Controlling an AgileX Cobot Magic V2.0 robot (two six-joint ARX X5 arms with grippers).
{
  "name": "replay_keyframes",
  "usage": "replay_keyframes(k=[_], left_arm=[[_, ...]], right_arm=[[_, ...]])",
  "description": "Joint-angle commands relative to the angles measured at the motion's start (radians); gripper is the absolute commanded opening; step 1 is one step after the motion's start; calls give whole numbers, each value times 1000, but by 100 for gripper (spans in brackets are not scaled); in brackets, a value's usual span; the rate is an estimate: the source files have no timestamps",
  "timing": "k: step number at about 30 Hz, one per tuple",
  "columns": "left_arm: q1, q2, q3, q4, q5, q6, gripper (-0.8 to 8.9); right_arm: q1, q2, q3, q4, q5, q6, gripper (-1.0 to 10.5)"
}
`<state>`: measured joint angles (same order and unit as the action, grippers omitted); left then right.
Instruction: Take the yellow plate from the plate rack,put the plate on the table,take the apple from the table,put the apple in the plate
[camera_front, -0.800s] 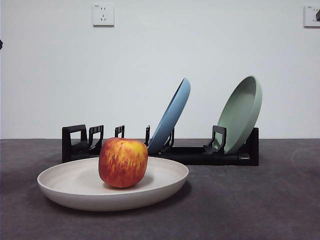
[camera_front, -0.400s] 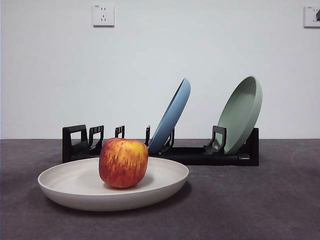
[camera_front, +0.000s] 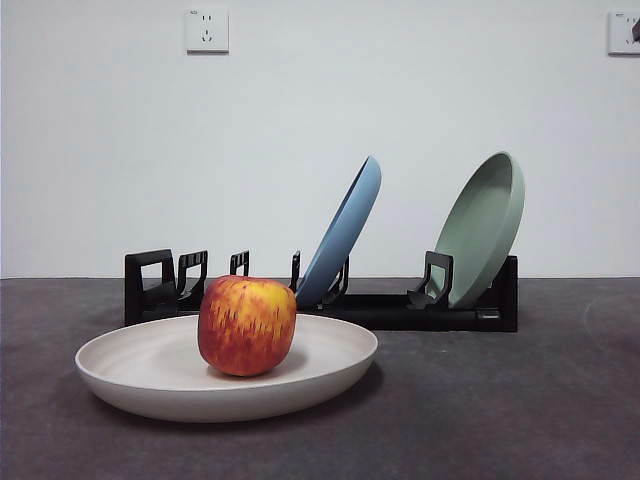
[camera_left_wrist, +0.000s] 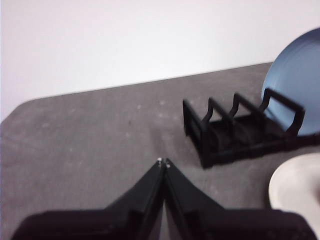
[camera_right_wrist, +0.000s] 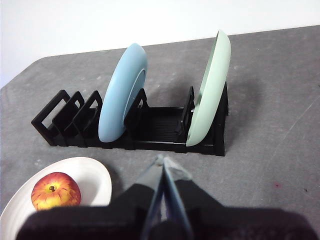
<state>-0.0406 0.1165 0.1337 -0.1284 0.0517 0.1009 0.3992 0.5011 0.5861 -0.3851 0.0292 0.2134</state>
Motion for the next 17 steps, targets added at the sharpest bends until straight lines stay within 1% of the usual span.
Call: replay_keyframes(k=[1,7,13,17], left_arm=[[10,-32,-58,8,2,7,-2],[10,-77,-128,7,2,-3,-2],[10,-114,-130,-58,0,-2,-2],[10,-114,-130,-60,2,-5,-2]], right_arm=[[2,-2,-10,6,4,6,0],[2,-2,-10,6,4,6,0],[2,-2,-10,6,4,6,0],[2,-2,-10,5,3,6,0]])
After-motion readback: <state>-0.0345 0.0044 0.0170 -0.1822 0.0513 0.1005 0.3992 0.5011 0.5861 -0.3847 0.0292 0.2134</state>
